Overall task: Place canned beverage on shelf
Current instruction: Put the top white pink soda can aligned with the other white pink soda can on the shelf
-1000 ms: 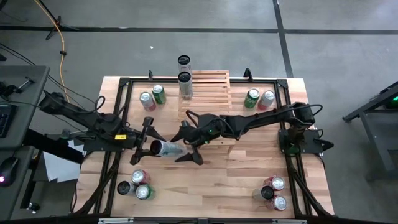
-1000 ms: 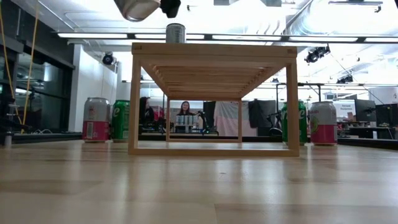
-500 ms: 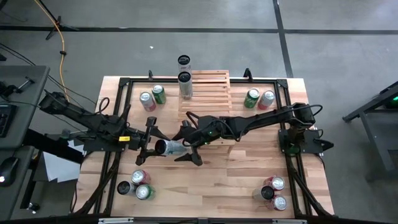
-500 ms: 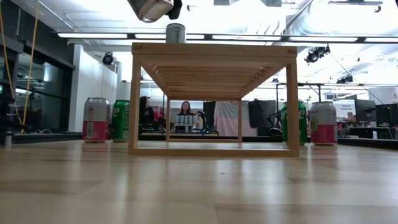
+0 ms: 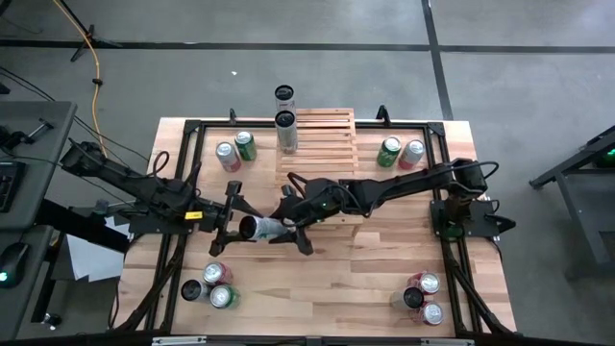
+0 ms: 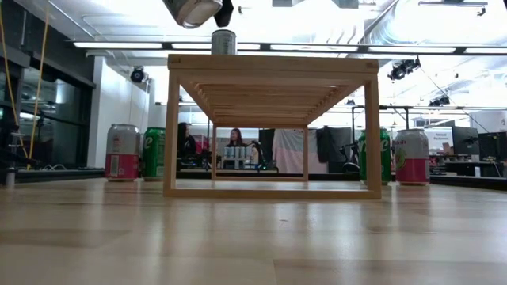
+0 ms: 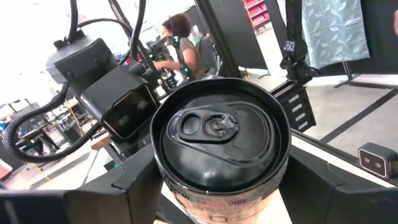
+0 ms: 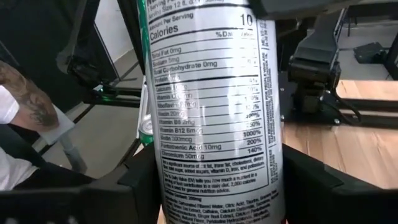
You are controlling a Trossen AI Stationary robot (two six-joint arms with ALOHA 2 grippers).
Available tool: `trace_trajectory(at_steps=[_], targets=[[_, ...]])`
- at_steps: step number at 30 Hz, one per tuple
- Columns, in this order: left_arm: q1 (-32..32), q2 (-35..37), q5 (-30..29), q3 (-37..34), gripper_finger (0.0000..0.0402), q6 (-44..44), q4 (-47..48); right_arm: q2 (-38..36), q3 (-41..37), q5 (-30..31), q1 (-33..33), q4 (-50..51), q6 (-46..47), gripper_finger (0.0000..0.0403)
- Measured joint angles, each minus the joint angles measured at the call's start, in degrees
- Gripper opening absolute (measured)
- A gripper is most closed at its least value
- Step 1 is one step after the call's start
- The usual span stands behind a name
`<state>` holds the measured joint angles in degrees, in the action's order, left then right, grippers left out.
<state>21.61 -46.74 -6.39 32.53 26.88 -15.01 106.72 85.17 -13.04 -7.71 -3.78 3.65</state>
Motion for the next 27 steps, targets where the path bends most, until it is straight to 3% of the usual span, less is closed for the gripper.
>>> trace_trajectory(at_steps=[7, 13, 22, 27], targets=[[-0.04, 0.56, -1.52, 0.0, 0.0296, -1.7, 1.94, -2.58, -0.07, 0.47, 0.77, 8.99, -2.77, 0.0232], [-0.11, 3.82, -3.16, 0.09, 0.0303, -4.25, 5.05, -6.91, -0.11, 5.02, 0.86, 19.78, -4.66, 0.0232], [-0.11, 15.65, -7.14, 0.09, 0.0305, -9.26, 14.21, -15.14, -1.19, 20.09, -2.35, 35.47, -4.24, 0.0232], [-0.11, 20.66, -7.0, 0.09, 0.0305, -13.19, 18.24, -23.52, -11.38, 30.36, -4.06, 34.89, 0.62, 0.0232]])
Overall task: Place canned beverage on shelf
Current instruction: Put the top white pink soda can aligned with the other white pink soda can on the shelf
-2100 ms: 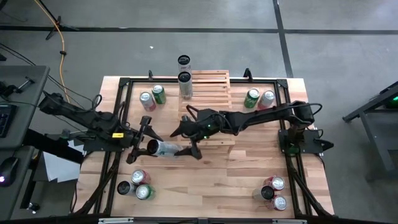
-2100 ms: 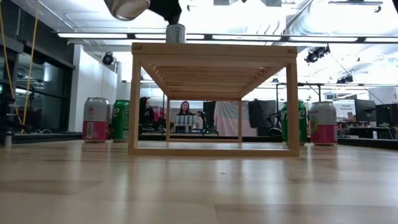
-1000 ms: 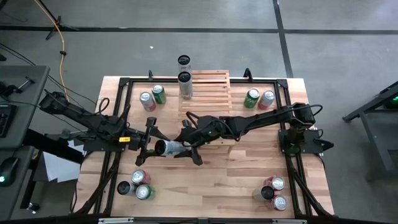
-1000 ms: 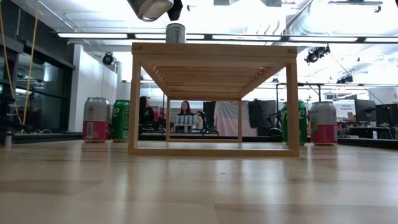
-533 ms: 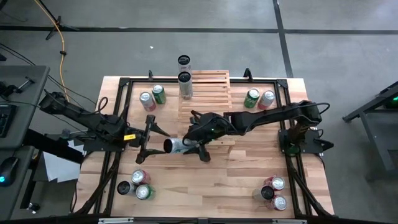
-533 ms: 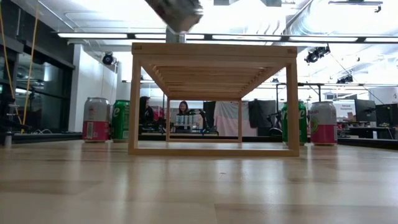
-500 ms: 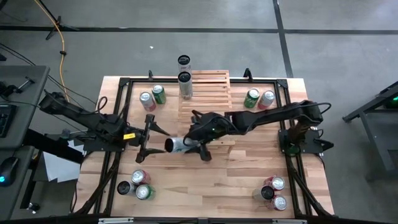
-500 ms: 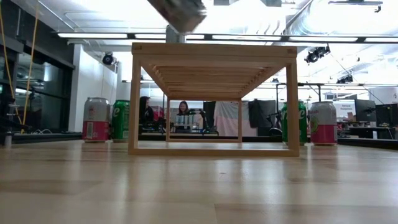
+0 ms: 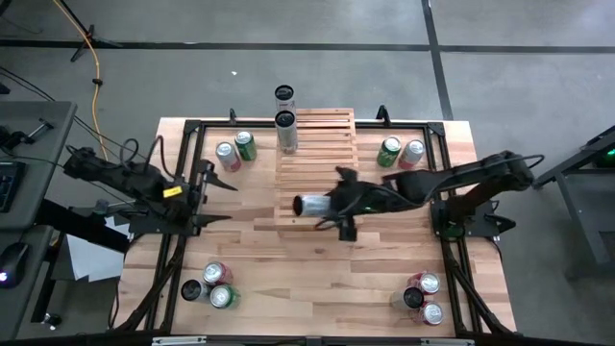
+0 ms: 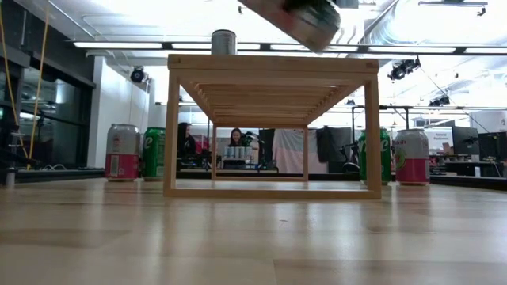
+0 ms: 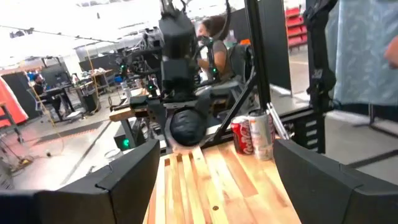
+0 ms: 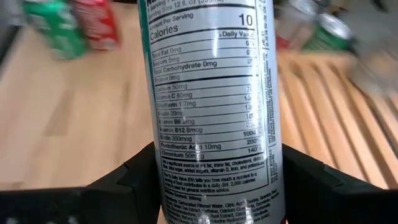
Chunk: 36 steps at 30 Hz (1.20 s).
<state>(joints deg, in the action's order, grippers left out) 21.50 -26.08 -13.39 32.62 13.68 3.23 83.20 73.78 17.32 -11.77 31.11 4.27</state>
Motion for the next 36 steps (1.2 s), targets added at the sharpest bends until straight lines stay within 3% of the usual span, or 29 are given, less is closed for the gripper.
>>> trace_trajectory(at_steps=[5, 9, 14, 17, 24, 36], targets=[[0.02, 2.62, 0.02, 0.0, 0.0305, -1.22, 1.2, -12.77, -17.57, 7.94, -0.37, -13.83, 4.44, 0.0232], [0.04, 2.9, -0.21, -0.02, 0.0305, -0.12, 0.71, -20.69, -30.56, 9.61, 2.74, -41.25, -4.46, 0.0232], [0.04, 2.86, -0.7, -0.02, 0.0305, 0.97, -0.49, -20.48, -43.45, 0.01, 13.16, -77.48, -12.2, 0.0232], [0.04, 2.85, -0.7, -0.02, 0.0305, 0.97, -0.46, -15.48, -46.93, -6.32, 20.43, -89.56, -9.22, 0.0232], [0.04, 2.77, -0.7, -0.02, 0.0305, 1.02, -0.38, -1.08, -40.86, -12.84, 31.32, -98.21, -5.06, 0.0232], [0.04, 2.59, -0.73, -0.07, 0.0305, 0.05, 0.41, 19.79, -21.16, -17.51, 38.78, -98.11, -0.83, 0.0232]])
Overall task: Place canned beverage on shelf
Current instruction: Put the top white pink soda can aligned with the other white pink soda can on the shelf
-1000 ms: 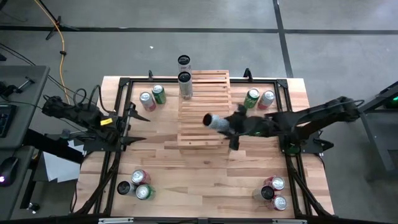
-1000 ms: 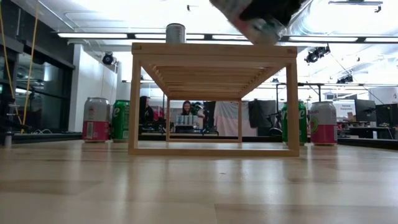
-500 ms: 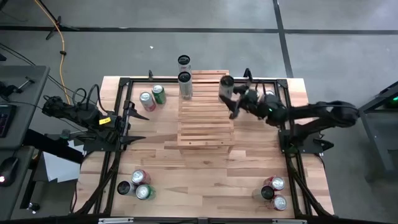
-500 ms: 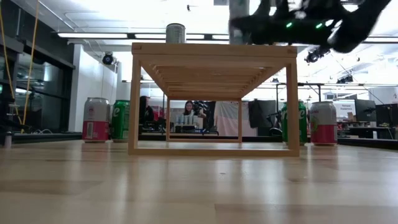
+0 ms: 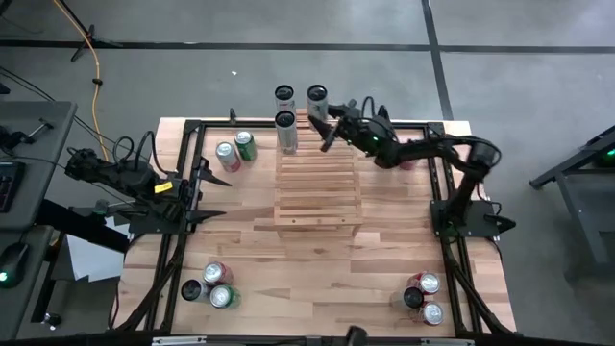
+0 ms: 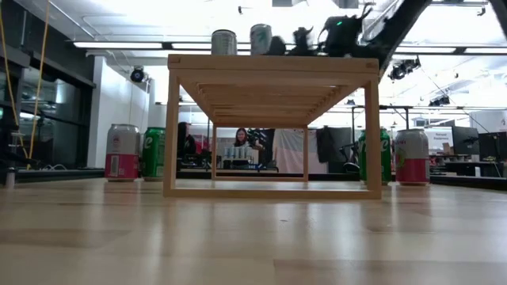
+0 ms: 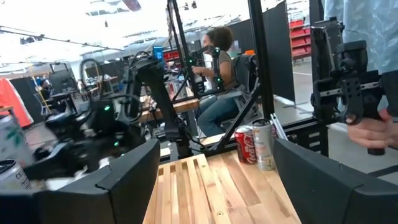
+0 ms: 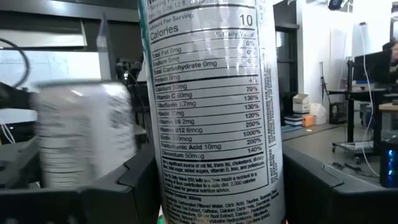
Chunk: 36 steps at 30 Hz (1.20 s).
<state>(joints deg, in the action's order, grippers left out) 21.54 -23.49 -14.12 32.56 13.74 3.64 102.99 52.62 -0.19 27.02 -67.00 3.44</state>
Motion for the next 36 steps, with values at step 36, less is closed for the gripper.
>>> trace_trajectory(at_steps=[36], targets=[[-0.02, -0.61, -0.01, -0.02, 0.0305, -0.24, 0.04, 8.36, 7.43, 0.28, 2.63, 5.46, 2.12, 0.0275]])
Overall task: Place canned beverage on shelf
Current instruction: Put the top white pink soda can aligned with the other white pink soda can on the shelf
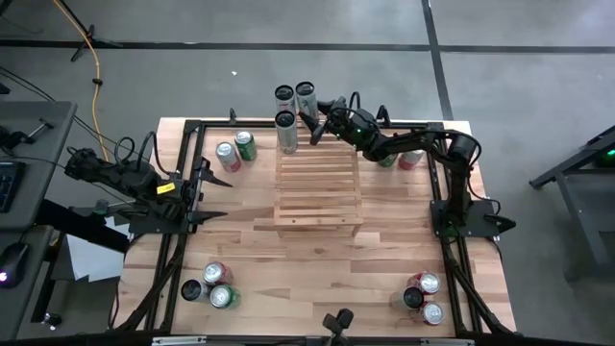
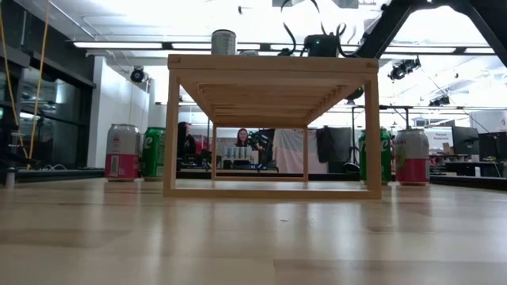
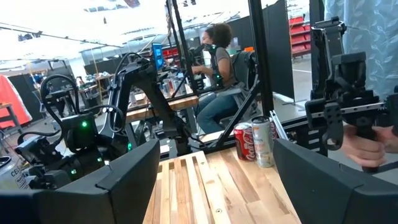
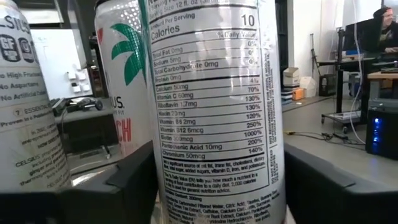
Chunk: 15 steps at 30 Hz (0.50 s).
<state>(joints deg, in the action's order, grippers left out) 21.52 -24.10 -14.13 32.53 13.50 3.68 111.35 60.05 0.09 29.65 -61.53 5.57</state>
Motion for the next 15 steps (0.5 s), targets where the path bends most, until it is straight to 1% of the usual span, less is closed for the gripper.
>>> trace_trajectory(at_steps=[3, 5, 15], targets=[[0.0, 0.0, 0.0, 0.0, 0.0305, -0.02, 0.02, -0.09, 0.0, 0.47, 0.0, 0.14, 0.0, 0.0308], [0.0, -0.04, 0.0, 0.0, 0.0305, -0.08, 0.02, -0.11, 0.0, 0.49, 0.0, 0.6, 0.0, 0.0319], [0.02, -0.47, 0.0, 0.0, 0.0305, -0.11, 0.08, -0.4, 0.0, 0.49, 0.0, 1.19, -0.16, 0.0328]])
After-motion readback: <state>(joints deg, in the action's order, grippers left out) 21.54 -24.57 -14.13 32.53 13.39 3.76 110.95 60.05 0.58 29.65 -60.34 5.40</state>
